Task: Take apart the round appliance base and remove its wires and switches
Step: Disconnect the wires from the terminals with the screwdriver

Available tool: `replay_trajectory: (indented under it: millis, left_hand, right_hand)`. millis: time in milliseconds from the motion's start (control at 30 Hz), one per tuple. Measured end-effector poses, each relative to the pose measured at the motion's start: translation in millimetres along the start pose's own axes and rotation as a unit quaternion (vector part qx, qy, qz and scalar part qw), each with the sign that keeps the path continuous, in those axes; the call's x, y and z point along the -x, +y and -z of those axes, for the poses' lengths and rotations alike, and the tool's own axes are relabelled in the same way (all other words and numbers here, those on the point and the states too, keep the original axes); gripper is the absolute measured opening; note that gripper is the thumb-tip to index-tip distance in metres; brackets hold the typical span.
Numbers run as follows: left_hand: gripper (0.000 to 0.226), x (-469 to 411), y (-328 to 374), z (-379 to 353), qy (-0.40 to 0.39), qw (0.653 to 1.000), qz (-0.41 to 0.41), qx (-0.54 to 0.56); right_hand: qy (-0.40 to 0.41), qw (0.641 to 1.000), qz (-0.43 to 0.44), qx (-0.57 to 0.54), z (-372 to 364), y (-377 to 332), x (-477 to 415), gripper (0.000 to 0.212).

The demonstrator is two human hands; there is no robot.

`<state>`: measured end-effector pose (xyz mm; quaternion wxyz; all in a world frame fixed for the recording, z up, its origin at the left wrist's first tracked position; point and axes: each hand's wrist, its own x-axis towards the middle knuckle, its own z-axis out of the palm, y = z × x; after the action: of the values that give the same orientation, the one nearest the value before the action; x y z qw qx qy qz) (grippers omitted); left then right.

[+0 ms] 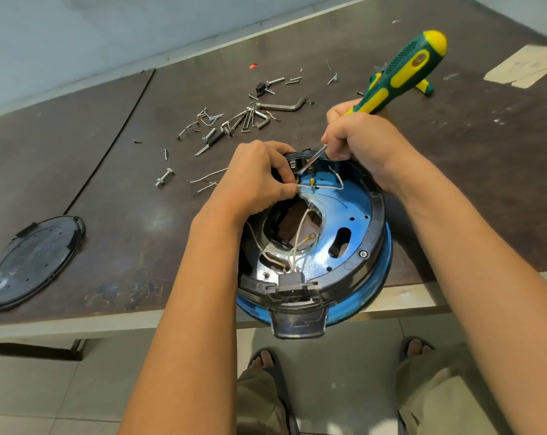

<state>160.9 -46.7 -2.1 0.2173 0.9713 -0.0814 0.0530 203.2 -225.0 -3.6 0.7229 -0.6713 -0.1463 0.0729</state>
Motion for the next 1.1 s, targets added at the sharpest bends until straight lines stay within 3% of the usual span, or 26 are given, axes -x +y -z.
replay_trajectory:
  millis: [400, 533, 833, 967, 1100]
  left_hand:
    - [0.005, 1, 1, 0, -0.001, 1.000, -0.001, -0.006]
    - [0.005, 1, 0, 1, -0.005, 1.000, 0.001, -0.004]
    - [0.005, 1, 2, 0, 0.003, 1.000, -0.004, -0.008]
    - [0.005, 1, 2, 1, -0.003, 1.000, -0.007, -0.011]
    - [0.004, 1, 2, 2, -0.011, 1.000, -0.006, 0.001]
  right_hand:
    - [-0.001, 1.000, -0.009, -0.025, 4, 7, -5, 0.034]
    - [-0.056, 0.997, 0.040, 0.044, 15, 11, 1, 0.036]
    - [-0.196, 0.953, 0.110, 0.202, 18, -4, 11, 0.021]
    - [-0.173, 0.958, 0.103, 0.204, 11, -9, 13, 0.022]
    - [-0.100, 0.973, 0.059, 0.199, 2, -8, 11, 0.026]
